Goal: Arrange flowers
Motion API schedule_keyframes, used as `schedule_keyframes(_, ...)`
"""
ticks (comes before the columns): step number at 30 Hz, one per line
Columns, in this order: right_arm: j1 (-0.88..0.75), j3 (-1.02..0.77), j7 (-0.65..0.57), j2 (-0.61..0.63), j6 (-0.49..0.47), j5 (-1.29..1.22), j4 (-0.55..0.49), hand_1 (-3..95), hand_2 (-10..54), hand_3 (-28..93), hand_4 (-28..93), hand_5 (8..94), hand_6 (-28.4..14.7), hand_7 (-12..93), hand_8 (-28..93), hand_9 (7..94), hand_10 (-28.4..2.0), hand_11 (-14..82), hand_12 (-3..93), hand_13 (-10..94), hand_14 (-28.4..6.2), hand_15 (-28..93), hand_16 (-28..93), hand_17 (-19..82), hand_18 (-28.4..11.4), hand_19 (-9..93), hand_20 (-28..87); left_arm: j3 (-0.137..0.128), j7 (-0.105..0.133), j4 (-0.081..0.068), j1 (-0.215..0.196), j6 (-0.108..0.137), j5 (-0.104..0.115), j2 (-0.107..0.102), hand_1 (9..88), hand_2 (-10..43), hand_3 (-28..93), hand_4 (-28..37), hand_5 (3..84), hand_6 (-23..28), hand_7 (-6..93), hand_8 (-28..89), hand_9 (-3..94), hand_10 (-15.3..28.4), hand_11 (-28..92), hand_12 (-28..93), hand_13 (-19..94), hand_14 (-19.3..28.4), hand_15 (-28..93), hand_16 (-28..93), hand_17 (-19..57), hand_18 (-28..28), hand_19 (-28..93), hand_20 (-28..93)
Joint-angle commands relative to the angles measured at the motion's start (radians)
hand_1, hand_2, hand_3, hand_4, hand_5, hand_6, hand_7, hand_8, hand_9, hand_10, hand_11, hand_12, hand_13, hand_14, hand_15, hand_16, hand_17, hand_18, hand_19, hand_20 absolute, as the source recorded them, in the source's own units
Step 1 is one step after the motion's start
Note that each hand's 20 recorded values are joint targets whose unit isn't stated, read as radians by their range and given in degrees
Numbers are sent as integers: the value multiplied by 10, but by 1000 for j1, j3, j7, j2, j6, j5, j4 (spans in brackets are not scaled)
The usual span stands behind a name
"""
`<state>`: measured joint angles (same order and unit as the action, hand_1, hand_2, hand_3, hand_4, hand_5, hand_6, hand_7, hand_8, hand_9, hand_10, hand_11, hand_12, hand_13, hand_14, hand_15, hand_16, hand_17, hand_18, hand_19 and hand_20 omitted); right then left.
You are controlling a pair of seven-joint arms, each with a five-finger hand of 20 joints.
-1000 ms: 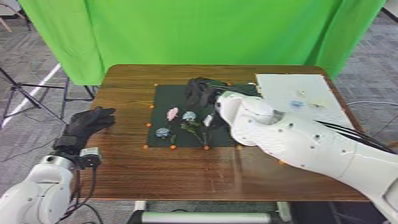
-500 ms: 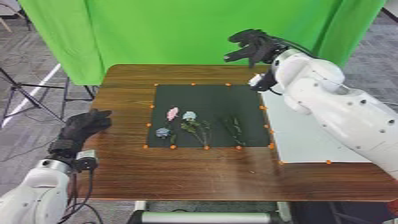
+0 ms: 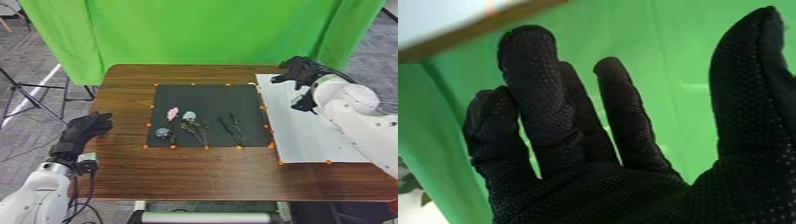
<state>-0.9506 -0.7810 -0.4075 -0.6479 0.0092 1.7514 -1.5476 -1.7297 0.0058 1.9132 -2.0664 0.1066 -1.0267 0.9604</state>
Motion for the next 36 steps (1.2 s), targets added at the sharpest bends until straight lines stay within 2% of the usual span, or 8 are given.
schedule_keyframes(1, -120, -52, -14, 60, -31, 64, -26, 298, -95, 638, -282, 465, -22, 78, -50, 472, -164, 65, 226, 667, -133, 574, 301, 337, -231, 761, 598, -9, -16, 8, -25, -2, -5, 12, 305, 160, 585, -252, 528, 16, 168, -89, 503, 162, 232, 82, 383, 204, 236, -40, 18, 158, 247, 144)
schedule_keyframes(15, -321, -182, -20, 83, 1, 60, -48, 336, -95, 665, -266, 482, -16, 94, -56, 492, -162, 68, 233, 665, -131, 593, 299, 339, -228, 763, 596, -22, -7, 15, -42, -3, -12, 9, 306, 160, 584, -251, 529, 17, 167, -89, 503, 161, 232, 82, 383, 204, 237, -40, 18, 158, 246, 144)
schedule_keyframes(18, -308, -149, -17, 74, 22, 64, -43, 349, -95, 663, -265, 486, -14, 101, -58, 501, -159, 70, 233, 667, -128, 603, 300, 343, -227, 766, 595, -3, 67, 12, -31, 44, -39, -2, 308, 158, 583, -249, 527, 18, 164, -88, 503, 162, 230, 82, 384, 203, 233, -41, 30, 152, 240, 141)
schedule_keyframes(20, -297, -126, -16, 70, 40, 68, -39, 358, -95, 659, -261, 489, -13, 106, -59, 508, -157, 74, 234, 671, -126, 606, 299, 345, -226, 768, 595, 13, 129, 11, -21, 89, -39, -11, 307, 155, 586, -248, 527, 21, 162, -88, 503, 164, 229, 82, 383, 199, 224, -44, 40, 145, 231, 136)
schedule_keyframes(24, -278, -68, -31, 61, 133, 81, -24, 407, -95, 659, -261, 513, -4, 122, -67, 540, -143, 92, 231, 683, -118, 615, 297, 356, -221, 777, 594, 31, 197, 18, -15, 162, -24, -20, 316, 154, 598, -246, 521, 31, 166, -87, 503, 165, 229, 81, 378, 189, 206, -49, 68, 125, 216, 130)
schedule_keyframes(28, -270, 0, -40, 56, 295, 108, -2, 510, -95, 644, -257, 603, 16, 167, -69, 663, -133, 161, 221, 732, -89, 654, 311, 402, -207, 831, 600, 22, 182, 17, -22, 147, -18, -12, 322, 153, 604, -242, 522, 41, 170, -87, 506, 166, 235, 82, 387, 185, 208, -48, 78, 121, 217, 131)
schedule_keyframes(32, -246, 81, -3, 62, 421, 141, 27, 653, -95, 514, -209, 732, 15, 211, 58, 828, -105, 85, 397, 802, -52, 667, 330, 465, -191, 882, 593, 11, 170, 22, -38, 149, -7, -4, 317, 150, 604, -239, 524, 45, 170, -86, 509, 167, 240, 82, 389, 190, 216, -46, 75, 127, 221, 137)
schedule_keyframes(36, -206, 128, 21, 92, 490, 162, 12, 715, -95, 456, -176, 781, 11, 223, 69, 873, -87, 102, 447, 837, -28, 660, 341, 499, -181, 899, 586, 0, 168, 24, -38, 145, -8, -5, 316, 148, 603, -238, 525, 46, 169, -86, 510, 166, 240, 81, 388, 192, 217, -47, 73, 129, 218, 137)
